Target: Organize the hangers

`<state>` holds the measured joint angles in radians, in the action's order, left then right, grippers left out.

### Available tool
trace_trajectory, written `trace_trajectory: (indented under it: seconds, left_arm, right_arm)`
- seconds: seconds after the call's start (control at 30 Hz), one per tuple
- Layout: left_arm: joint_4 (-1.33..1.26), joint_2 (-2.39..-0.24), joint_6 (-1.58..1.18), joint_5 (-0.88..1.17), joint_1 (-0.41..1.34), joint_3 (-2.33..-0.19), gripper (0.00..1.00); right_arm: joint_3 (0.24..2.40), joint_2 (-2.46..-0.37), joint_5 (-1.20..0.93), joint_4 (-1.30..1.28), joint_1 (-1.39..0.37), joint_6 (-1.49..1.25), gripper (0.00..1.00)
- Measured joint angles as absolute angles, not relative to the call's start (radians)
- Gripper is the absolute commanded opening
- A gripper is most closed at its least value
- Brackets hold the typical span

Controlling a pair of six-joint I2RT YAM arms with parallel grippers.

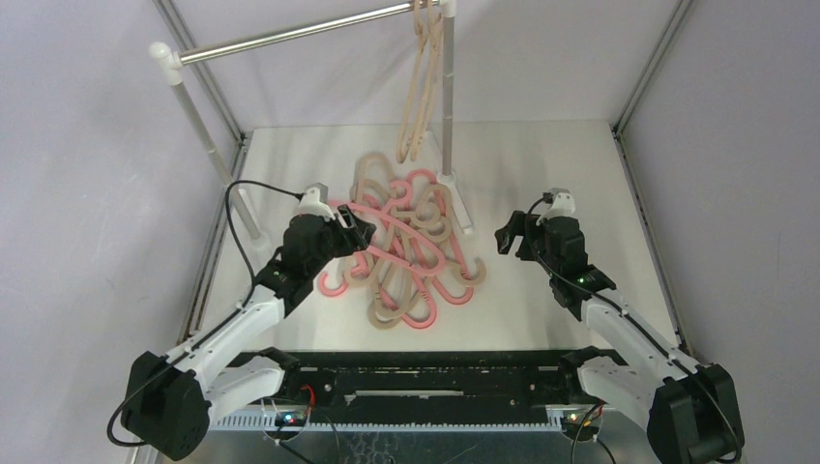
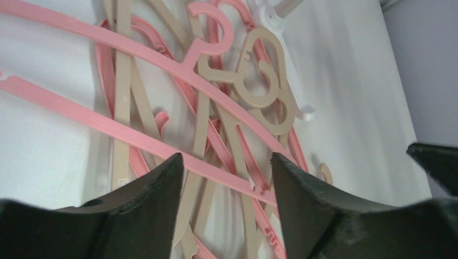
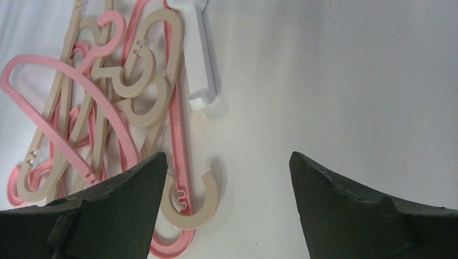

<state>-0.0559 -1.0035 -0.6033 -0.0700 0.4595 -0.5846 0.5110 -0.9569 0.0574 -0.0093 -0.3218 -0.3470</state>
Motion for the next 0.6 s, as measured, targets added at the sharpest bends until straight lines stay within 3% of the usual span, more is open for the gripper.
trace_trajectory:
  seconds: [0.2,0.37,0.6]
  left_arm:
    - [-0.05,-1.123,-0.656,-0.19,0.535,-0.64,0.54]
    - [-0.046,-1.24,-0.693,-0.234,0.591,-0.696,0.54]
    - [-0.041,-1.224,-0.709,-0.268,0.6,-0.683,0.54]
  right_arm:
    - [0.51,-0.964,0.056,-0.011,-0.325,-0.347,0.9]
    - [0.511,-0.988,0.009,0.021,-0.333,-0.344,0.77]
    - [0.617,-1.174,-0.094,0.026,-0.49,-0.312,0.74]
